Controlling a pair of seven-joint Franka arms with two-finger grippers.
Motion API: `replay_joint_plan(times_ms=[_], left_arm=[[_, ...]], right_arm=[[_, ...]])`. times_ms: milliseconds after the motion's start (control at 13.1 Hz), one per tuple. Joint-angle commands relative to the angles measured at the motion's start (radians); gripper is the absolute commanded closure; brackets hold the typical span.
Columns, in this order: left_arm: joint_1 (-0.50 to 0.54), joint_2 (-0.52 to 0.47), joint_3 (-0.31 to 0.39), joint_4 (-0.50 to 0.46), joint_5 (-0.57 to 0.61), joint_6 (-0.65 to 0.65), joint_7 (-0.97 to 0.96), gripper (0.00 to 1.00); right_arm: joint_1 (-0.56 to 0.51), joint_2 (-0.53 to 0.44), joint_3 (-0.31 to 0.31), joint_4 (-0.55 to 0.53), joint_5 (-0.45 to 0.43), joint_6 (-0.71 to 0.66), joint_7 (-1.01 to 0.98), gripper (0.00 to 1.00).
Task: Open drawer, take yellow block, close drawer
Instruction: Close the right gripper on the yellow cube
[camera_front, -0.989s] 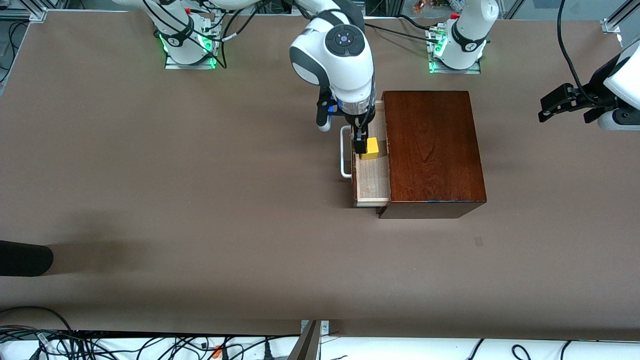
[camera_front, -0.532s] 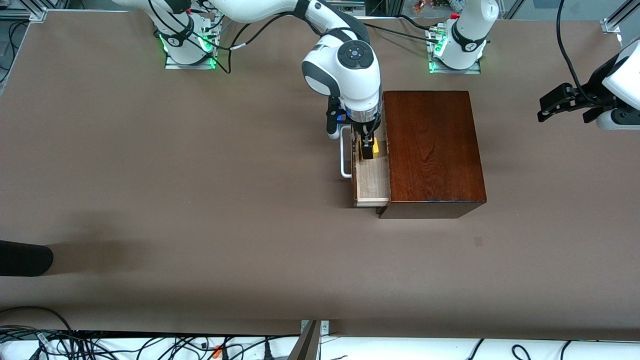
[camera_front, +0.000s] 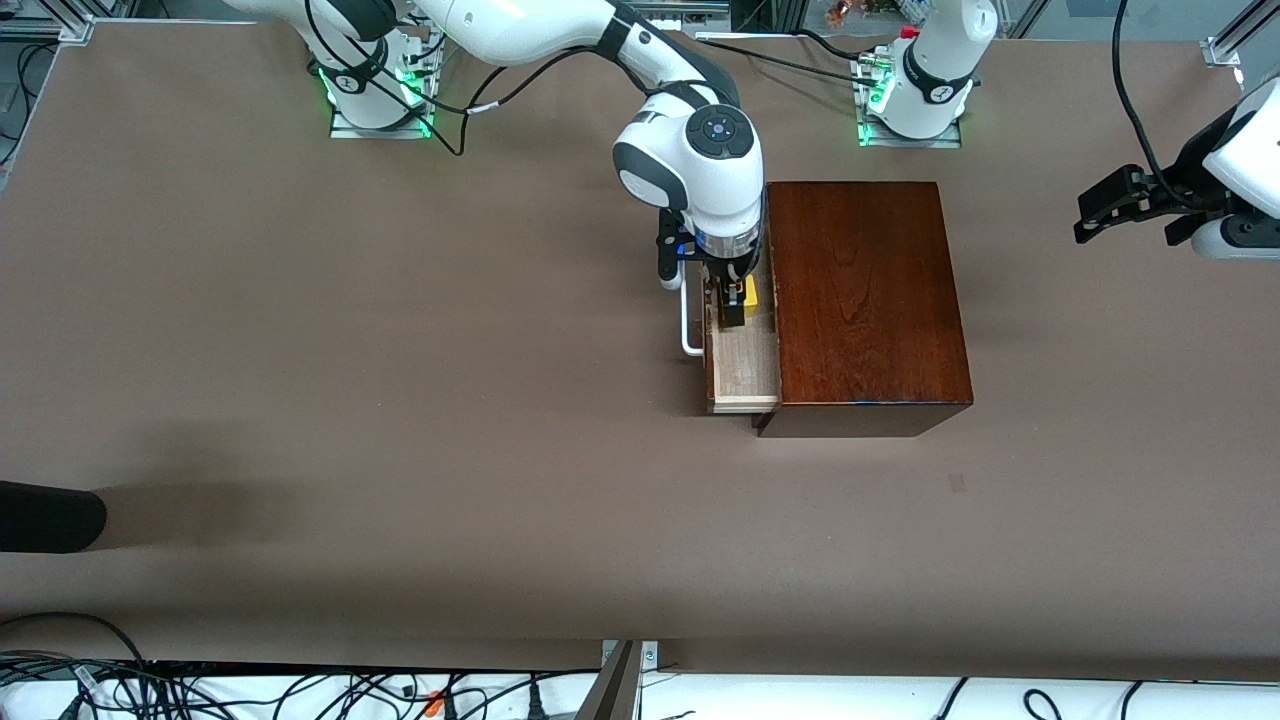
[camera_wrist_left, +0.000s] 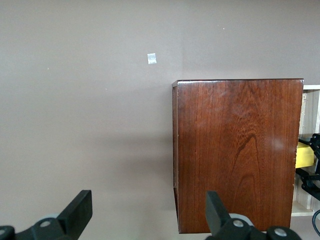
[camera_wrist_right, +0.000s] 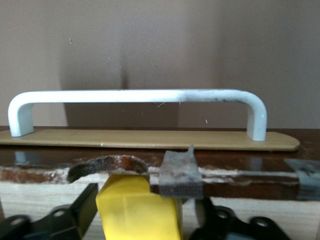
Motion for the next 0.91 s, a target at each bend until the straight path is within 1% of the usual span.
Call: replay_joint_plan(times_ms=[0,228,304,456,608,685,837], left_arm=[[-0.001,-0.017,-0.003,-0.002,0.004,-0.013,0.015,0.00],[-0.003,-0.017,-0.003,-0.002,0.004,-0.013,0.014,0.00],[-0.004,-0.017,-0.003,-0.002,0.004,-0.013,0.014,0.00],[-0.004,-0.017,-0.003,-0.001,0.004,-0.013,0.014,0.00],[-0.004,-0.017,-0.003,0.000,0.004,-0.013,0.014,0.00],[-0.004,-0.017,-0.003,-0.001,0.004,-0.016,0.014,0.00],[-0.004,-0.017,-0.003,0.000,0.004,-0.016,0.014,0.00]], right_arm=[[0.008,0.011,-0.010,0.038,-0.016,-0.011,0.004,0.95],[0.001,0.000,0.001,0.045,-0.007,-0.065,0.006,0.94],[0.001,-0.014,0.001,0.077,0.004,-0.098,0.009,0.94],[-0.005,-0.029,0.001,0.158,0.065,-0.187,0.007,0.94],[-0.030,-0.081,0.002,0.182,0.096,-0.247,0.004,0.94],[-0.044,-0.112,0.004,0.180,0.099,-0.285,-0.029,0.94],[-0.062,-0.159,-0.005,0.179,0.094,-0.362,-0.205,0.94]])
